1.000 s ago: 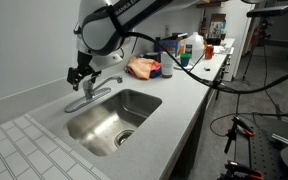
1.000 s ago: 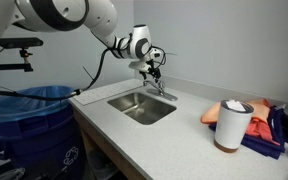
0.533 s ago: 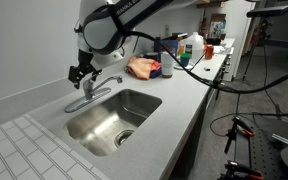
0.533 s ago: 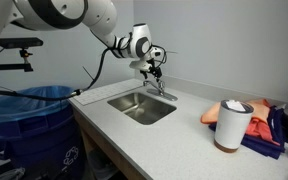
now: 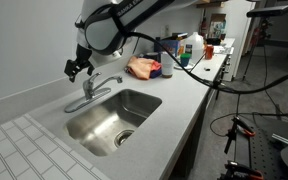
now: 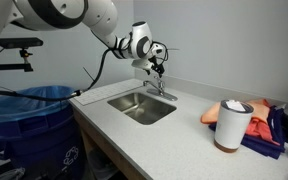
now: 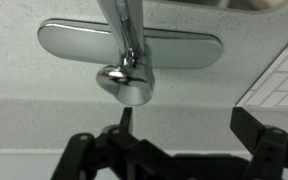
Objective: Push the handle of the faucet down
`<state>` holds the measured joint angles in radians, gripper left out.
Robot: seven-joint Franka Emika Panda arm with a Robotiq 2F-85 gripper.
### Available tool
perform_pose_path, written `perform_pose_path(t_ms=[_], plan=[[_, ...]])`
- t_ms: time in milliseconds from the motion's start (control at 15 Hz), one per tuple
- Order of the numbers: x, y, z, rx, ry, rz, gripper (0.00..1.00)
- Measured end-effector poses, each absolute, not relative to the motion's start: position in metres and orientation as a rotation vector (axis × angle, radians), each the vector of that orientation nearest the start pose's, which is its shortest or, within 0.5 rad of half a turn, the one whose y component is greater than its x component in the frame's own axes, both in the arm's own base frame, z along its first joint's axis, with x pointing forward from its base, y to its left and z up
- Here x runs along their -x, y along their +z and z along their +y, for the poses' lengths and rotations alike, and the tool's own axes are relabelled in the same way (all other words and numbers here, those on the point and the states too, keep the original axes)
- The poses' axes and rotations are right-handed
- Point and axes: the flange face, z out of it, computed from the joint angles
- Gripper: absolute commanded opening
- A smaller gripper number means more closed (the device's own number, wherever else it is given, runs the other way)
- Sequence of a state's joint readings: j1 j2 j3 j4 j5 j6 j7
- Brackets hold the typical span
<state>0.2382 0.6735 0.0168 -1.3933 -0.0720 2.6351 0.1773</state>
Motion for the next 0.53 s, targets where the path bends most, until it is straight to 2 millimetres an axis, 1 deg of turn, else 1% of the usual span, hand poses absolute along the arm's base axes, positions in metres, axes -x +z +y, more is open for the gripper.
perform_pose_path(t_ms=[333, 533], plan=[[-0.746, 0.387, 0.187, 2.927, -0.892, -0.173, 1.0], [-0.74, 0.395, 0.182, 2.94, -0.873, -0.166, 1.0]])
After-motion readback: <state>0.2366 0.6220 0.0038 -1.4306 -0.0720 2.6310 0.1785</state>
